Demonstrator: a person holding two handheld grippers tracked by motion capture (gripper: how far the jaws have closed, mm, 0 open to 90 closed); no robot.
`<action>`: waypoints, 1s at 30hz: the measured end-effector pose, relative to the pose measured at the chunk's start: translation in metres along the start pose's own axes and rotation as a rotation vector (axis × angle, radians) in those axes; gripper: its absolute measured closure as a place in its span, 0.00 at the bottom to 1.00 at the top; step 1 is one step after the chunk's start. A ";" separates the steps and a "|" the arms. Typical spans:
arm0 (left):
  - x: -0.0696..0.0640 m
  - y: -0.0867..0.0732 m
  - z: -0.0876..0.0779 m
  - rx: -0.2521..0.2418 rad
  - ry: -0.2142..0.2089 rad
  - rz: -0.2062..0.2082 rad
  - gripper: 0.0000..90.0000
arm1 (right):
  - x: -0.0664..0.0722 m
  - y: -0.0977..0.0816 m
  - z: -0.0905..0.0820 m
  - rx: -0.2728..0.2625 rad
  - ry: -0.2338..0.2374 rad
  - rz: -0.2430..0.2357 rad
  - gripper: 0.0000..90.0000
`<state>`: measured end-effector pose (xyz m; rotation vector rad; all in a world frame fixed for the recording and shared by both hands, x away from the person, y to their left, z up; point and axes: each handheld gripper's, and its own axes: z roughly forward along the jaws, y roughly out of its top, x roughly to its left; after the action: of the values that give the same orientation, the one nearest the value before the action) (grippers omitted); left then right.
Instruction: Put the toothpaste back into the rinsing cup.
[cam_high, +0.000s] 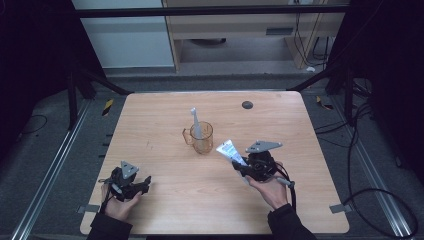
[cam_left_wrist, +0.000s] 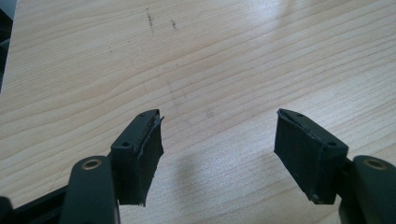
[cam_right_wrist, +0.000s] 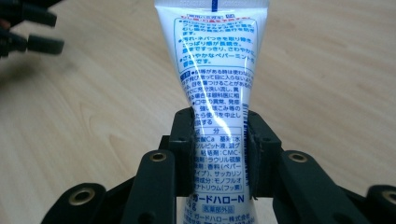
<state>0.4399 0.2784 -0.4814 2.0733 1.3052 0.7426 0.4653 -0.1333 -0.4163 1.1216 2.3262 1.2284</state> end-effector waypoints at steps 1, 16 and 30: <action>0.000 0.000 0.000 0.000 0.000 0.000 0.34 | -0.001 0.002 0.000 -0.023 -0.007 0.008 0.76; 0.002 -0.001 0.001 0.000 0.001 -0.007 0.34 | -0.011 0.037 0.003 -0.296 -0.110 0.105 0.76; 0.003 -0.001 0.001 -0.007 0.008 -0.016 0.34 | -0.023 0.061 0.021 -0.437 -0.203 0.188 0.76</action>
<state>0.4409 0.2812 -0.4820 2.0544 1.3199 0.7482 0.5229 -0.1184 -0.3827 1.2523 1.7230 1.5148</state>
